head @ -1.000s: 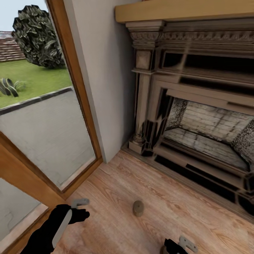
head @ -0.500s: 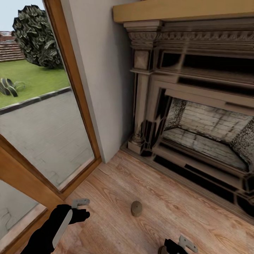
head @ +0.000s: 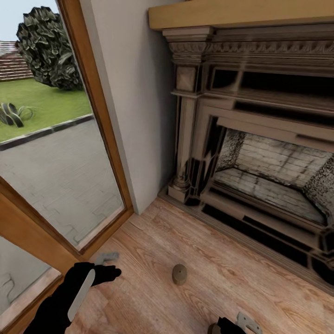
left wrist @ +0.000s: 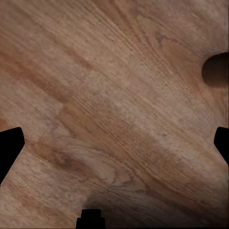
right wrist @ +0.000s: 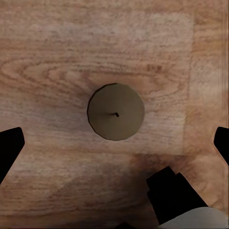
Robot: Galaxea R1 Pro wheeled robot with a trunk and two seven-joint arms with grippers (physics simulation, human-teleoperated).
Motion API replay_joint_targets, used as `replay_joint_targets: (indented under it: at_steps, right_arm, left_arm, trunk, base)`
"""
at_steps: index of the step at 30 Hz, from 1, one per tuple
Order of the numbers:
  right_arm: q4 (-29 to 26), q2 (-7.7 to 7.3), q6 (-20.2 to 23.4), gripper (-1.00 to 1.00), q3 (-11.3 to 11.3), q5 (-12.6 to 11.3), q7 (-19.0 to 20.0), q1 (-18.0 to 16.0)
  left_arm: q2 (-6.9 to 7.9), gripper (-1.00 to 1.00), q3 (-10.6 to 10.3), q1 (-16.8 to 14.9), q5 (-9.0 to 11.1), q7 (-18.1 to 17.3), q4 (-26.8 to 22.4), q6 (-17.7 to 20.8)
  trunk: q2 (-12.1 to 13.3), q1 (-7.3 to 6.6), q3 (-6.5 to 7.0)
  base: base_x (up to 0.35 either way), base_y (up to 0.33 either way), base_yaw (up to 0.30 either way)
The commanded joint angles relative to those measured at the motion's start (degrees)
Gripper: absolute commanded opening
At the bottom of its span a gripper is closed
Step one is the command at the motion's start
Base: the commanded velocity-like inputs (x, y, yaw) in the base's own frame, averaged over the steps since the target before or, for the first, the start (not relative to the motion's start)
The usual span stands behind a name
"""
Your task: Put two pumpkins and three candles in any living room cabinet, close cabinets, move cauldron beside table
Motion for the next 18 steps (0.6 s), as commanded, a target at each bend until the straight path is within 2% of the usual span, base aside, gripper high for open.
replay_joint_targets:
  at_steps: [1, 6, 15, 18]
  right_arm:
    - [-0.03, 0.0, -0.17, 1.0, 0.52, -0.48, -0.92, -0.02]
    - [-0.35, 0.08, -0.27, 1.0, 0.67, -0.34, -2.29, -0.02]
    - [-0.53, 0.06, -0.67, 1.0, 0.82, -0.12, -2.14, -0.02]
    - [-0.54, 0.08, -0.79, 1.0, 0.83, -0.09, -2.03, -0.02]
  left_arm:
    - [0.06, 1.0, -0.15, 0.0, 0.7, 0.46, -0.77, 0.34]
    - [0.04, 1.0, -0.28, 0.03, 2.58, 0.38, -1.93, 2.97]
    - [-0.11, 1.0, -0.61, 0.03, 8.3, 0.26, -2.97, 5.26]
    - [-0.11, 1.0, -0.62, 0.03, 9.12, 0.26, -2.98, 5.35]
  trunk:
    - [-0.02, -0.01, -0.04]
    - [-0.02, -0.01, -0.04]
    - [-3.63, 1.97, -1.66]
    - [-4.83, 2.63, -2.2]
  base:
    - [0.0, 0.0, 0.0]
    - [0.0, 0.0, 0.0]
    - [0.0, 0.0, 0.0]
    - [0.0, 0.0, 0.0]
